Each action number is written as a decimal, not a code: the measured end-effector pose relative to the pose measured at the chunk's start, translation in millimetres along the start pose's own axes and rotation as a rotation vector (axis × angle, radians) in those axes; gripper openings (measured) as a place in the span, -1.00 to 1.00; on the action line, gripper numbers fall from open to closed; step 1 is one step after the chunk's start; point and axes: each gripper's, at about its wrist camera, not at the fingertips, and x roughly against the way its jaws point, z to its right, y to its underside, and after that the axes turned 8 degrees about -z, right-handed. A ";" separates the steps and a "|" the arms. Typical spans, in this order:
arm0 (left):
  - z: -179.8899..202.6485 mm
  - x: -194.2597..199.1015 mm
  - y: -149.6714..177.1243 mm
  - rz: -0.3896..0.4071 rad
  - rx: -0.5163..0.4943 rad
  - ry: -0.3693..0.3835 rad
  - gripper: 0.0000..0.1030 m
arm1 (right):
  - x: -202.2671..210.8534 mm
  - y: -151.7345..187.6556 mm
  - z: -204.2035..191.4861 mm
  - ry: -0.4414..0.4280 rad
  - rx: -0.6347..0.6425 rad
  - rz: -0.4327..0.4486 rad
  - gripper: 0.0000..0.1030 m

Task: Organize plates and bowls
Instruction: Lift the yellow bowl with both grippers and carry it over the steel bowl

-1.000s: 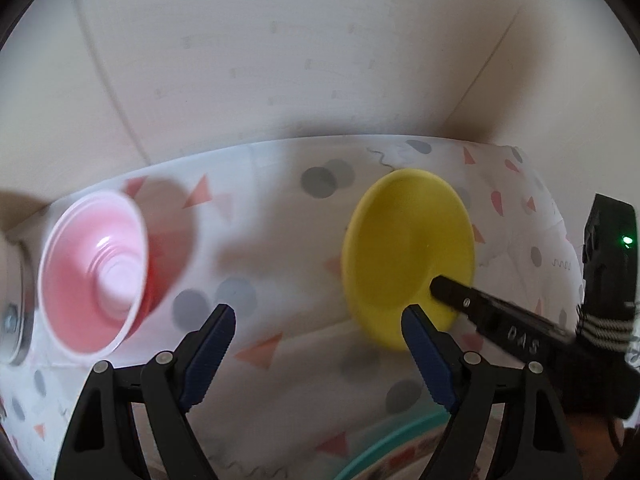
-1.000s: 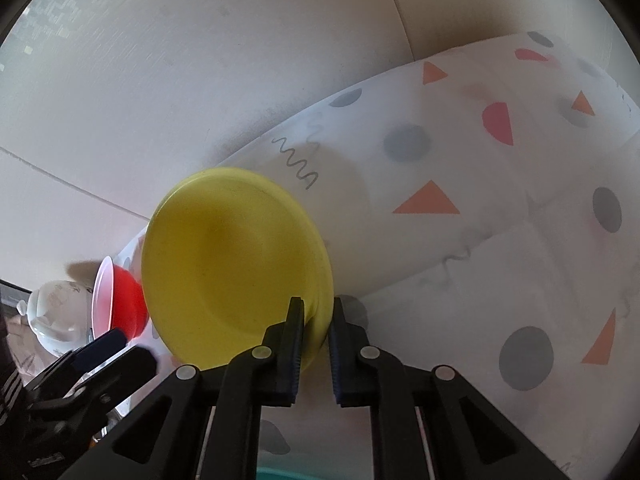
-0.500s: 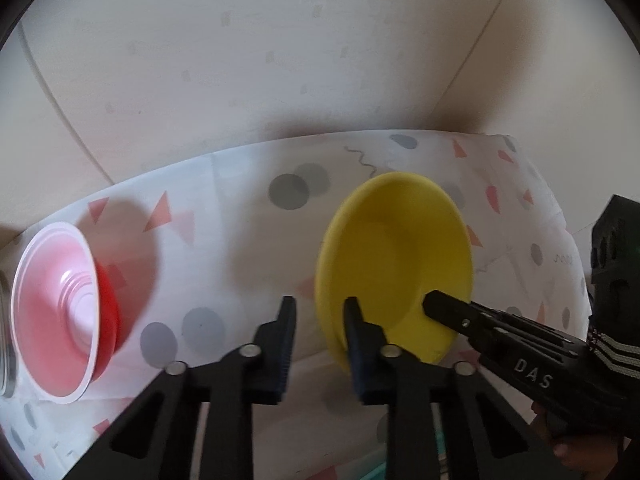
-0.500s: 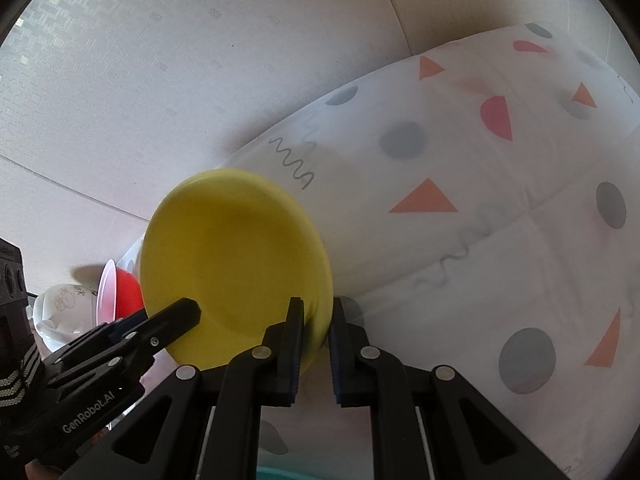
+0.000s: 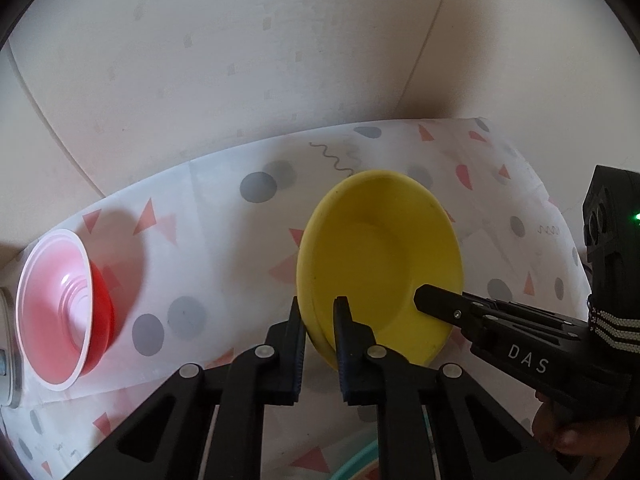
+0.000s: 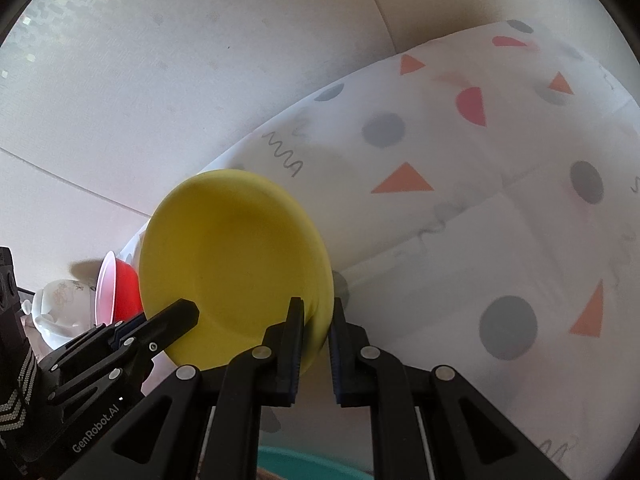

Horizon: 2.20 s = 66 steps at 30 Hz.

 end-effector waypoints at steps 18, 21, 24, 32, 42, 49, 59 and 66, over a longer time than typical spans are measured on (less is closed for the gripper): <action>-4.5 41.2 32.4 0.064 0.000 0.011 -0.73 | 24.5 26.1 -21.1 -0.006 0.026 0.034 -0.77; -6.9 47.6 39.2 0.077 0.000 0.009 -0.73 | 28.0 32.1 -26.6 -0.013 0.030 0.040 -0.77; -11.0 57.6 47.7 0.087 0.002 0.012 -0.73 | 32.4 38.9 -33.7 -0.018 0.039 0.047 -0.77; -30.1 89.2 73.5 0.135 0.037 0.033 -0.73 | 45.7 55.5 -61.9 -0.036 0.098 0.065 -0.77; -74.0 118.5 121.5 0.166 0.106 0.038 -0.72 | 38.3 84.1 -112.7 -0.056 0.195 0.033 -0.77; -109.8 125.5 153.6 0.148 0.173 0.048 -0.72 | 18.4 107.7 -145.9 -0.054 0.265 -0.020 -0.77; -145.3 110.2 197.2 0.071 0.256 0.057 -0.71 | -7.4 146.4 -174.8 -0.047 0.323 -0.122 -0.77; -153.9 102.5 213.9 0.034 0.280 0.043 -0.71 | -21.0 161.3 -182.5 -0.012 0.344 -0.188 -0.77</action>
